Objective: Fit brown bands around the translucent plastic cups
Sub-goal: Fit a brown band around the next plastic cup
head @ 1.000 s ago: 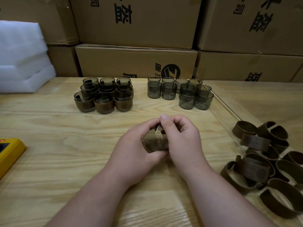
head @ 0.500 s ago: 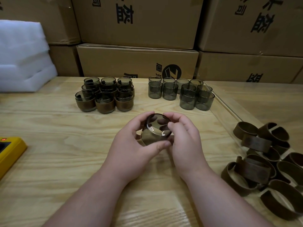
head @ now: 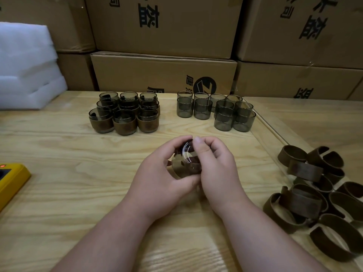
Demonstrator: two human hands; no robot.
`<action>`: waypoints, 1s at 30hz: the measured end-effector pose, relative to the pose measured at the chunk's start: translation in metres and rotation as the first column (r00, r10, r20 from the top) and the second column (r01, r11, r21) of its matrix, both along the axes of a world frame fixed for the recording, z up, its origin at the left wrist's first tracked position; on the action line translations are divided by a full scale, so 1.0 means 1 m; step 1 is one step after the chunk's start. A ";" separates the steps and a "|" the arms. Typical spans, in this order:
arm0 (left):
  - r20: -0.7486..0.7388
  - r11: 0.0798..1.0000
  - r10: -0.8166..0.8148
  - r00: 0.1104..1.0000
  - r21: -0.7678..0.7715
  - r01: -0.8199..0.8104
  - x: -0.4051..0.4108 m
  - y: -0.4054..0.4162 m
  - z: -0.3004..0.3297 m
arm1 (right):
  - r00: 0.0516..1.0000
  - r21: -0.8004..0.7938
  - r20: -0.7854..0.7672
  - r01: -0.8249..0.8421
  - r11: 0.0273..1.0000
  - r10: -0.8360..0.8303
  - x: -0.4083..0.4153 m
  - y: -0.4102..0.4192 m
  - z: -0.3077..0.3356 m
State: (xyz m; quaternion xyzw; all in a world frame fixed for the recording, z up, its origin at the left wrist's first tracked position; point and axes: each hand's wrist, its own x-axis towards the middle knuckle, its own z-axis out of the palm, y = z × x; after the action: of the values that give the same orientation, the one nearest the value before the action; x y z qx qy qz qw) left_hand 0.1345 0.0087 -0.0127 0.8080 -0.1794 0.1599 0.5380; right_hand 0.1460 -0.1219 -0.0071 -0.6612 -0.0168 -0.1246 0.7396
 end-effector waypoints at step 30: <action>-0.113 0.999 -0.041 0.993 -0.034 0.038 0.005 0.003 -0.003 | 0.957 -0.938 -0.169 -0.083 0.337 -0.235 -0.059 -0.005 0.039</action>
State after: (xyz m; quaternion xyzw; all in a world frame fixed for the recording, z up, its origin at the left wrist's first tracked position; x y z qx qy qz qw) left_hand 0.1394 0.0112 -0.0160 0.8035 -0.1617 0.1056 0.5631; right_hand 0.0868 -0.1273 0.0320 -0.9753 0.0486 -0.0339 0.2130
